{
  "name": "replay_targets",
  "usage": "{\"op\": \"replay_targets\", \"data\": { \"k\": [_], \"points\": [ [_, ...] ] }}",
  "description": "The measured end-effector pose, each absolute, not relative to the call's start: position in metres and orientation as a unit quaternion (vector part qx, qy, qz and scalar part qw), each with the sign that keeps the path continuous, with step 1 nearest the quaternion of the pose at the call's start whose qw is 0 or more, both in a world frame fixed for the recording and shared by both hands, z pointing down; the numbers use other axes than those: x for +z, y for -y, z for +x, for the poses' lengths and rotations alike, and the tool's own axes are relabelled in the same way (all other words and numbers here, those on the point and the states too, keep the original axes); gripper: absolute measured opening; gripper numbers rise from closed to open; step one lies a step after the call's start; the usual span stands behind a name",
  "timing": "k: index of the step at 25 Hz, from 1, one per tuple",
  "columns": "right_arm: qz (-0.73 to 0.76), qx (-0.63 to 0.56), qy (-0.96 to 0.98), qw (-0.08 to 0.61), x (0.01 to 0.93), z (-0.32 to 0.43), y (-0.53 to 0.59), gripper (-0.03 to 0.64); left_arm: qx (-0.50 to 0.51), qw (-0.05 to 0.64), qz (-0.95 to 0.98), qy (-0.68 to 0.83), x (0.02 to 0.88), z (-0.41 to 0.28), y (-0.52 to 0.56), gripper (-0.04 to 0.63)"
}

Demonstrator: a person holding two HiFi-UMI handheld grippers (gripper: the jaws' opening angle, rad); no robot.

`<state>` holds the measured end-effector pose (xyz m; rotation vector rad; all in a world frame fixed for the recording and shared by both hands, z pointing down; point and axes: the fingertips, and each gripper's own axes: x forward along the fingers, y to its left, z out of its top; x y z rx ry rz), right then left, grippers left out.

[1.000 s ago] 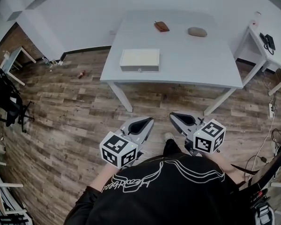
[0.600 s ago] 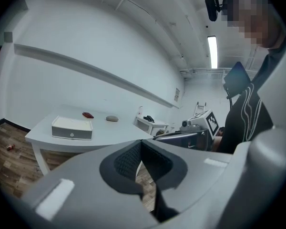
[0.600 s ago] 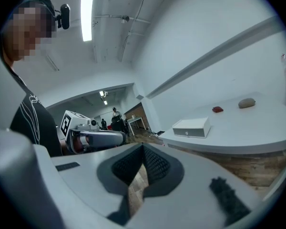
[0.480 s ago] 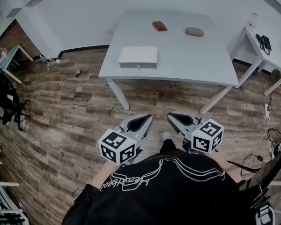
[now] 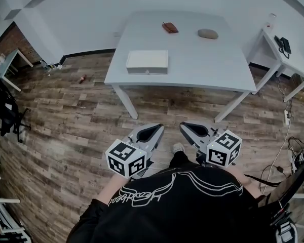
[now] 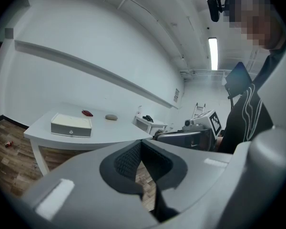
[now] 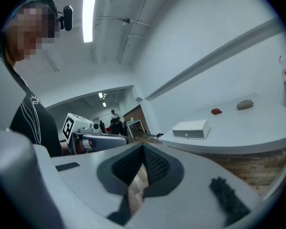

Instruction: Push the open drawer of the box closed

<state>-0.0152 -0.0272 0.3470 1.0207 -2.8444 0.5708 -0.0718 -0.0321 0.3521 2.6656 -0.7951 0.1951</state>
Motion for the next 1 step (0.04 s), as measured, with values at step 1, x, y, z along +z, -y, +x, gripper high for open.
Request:
{"op": "replay_targets", "data": {
  "k": [1],
  "points": [
    [0.333, 0.187, 0.924, 0.029, 0.347, -0.0151, 0.0285, 0.008, 0.068, 0.177, 0.941, 0.281, 0.353, -0.0728, 0.0339, 0.008]
  ]
}}
